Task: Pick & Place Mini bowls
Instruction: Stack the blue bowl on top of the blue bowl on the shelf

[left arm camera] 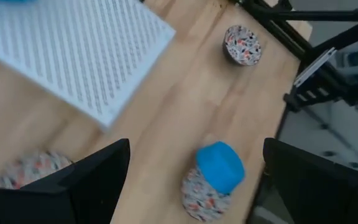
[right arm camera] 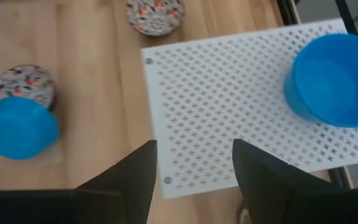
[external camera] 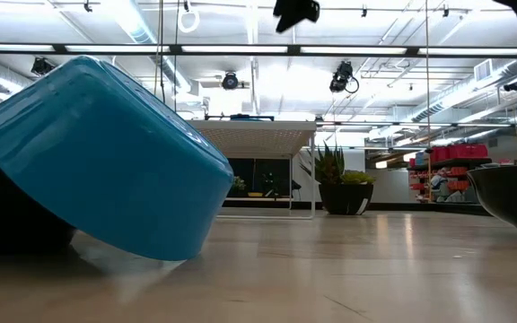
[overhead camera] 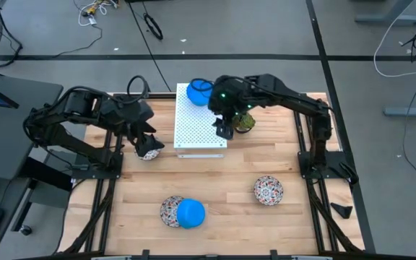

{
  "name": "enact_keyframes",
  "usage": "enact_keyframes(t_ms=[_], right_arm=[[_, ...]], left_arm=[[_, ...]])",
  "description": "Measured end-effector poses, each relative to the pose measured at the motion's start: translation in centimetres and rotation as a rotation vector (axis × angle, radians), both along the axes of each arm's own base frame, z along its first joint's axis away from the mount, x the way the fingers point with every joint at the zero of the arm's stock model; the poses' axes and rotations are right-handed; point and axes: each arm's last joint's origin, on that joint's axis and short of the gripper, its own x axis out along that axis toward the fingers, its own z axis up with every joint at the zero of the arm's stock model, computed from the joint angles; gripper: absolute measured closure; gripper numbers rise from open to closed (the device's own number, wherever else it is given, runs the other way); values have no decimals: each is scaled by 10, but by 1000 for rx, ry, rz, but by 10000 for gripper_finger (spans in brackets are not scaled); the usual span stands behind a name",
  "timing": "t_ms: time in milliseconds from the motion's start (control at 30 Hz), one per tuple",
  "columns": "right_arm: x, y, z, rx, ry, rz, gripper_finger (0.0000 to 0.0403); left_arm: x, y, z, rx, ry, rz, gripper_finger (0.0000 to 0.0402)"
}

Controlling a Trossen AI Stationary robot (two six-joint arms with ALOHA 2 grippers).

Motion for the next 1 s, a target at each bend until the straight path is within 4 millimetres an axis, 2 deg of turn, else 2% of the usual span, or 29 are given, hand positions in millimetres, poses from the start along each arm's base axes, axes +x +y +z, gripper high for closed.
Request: enact_keyframes(t_ms=[333,533,733,1000], right_arm=[[-14,30,28,-6,-149,62,191],[-24,41,37,-11,-170,99,191],[-45,54,51,-38,-189,175,191],[-78,74,73,-14,-250,218,191]], left_arm=[[-13,-5,-10,-286,185,213,28],[-15,-14,-11,-423,218,384,28],[-6,-35,-16,-497,233,507,28],[18,-78,-33,-435,200,621,28]])
